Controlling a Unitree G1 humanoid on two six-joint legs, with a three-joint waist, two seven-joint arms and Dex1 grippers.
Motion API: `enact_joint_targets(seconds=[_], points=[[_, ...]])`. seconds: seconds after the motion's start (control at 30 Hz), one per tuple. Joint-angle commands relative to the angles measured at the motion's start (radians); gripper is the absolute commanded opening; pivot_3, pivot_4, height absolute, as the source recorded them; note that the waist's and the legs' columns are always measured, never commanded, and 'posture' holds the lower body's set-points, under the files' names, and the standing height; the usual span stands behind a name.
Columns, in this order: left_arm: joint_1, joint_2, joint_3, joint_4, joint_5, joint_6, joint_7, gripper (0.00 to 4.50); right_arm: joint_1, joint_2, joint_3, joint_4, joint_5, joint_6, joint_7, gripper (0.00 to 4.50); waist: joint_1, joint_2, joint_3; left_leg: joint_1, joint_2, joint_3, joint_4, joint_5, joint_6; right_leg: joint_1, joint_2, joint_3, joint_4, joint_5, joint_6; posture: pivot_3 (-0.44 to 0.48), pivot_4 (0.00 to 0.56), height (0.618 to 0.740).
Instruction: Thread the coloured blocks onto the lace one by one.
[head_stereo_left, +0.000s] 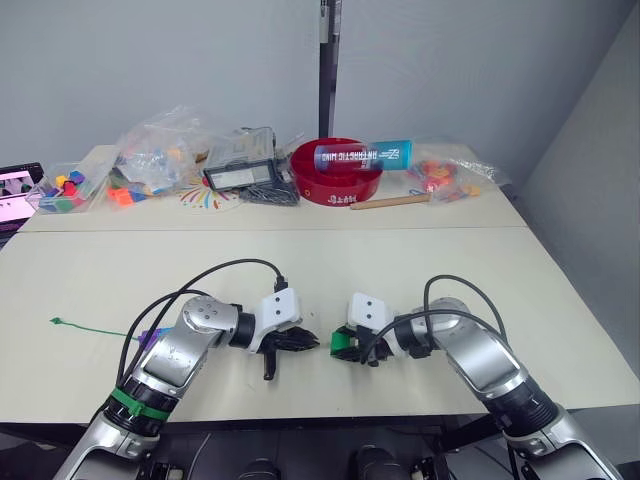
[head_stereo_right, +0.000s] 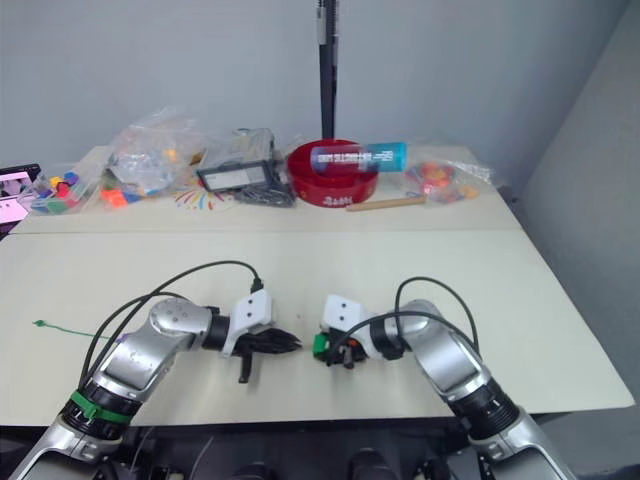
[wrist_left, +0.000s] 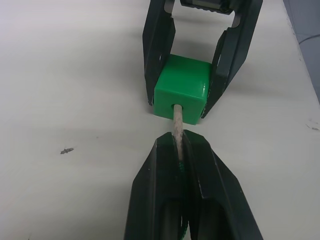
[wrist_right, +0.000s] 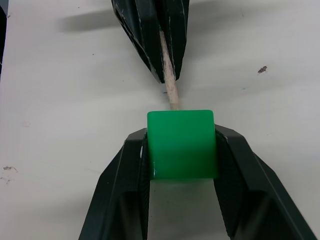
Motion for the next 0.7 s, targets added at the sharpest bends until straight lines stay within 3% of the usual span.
enact_joint_targets(seconds=[0.03,0.5,0.7], points=[[0.001,-0.053,-0.030,-0.076,-0.047,-0.021,0.005,0.00,-0.002,0.071,0.050,-0.024,0.020,0.043,-0.048,1.19,-0.003,0.000,0.000,0.000,0.000,0.000,0.000,0.000,0.000,0.000,0.000,0.000,0.000,0.000,0.000,0.000,0.150,0.731],[0.016,-0.043,-0.066,-0.069,-0.048,-0.017,-0.063,0.00,-0.049,0.068,0.110,-0.069,0.005,0.058,-0.007,1.19,-0.007,0.000,0.000,0.000,0.000,0.000,0.000,0.000,0.000,-0.001,0.000,0.000,0.000,0.000,0.001,0.000,0.150,0.731],[-0.001,-0.086,-0.085,-0.021,-0.016,-0.054,-0.049,0.00,-0.094,0.095,0.143,-0.070,-0.005,0.077,-0.008,1.19,-0.014,0.000,0.000,0.000,0.000,0.000,-0.001,0.000,0.000,-0.001,0.000,0.000,0.000,-0.001,0.001,0.000,0.150,0.731]])
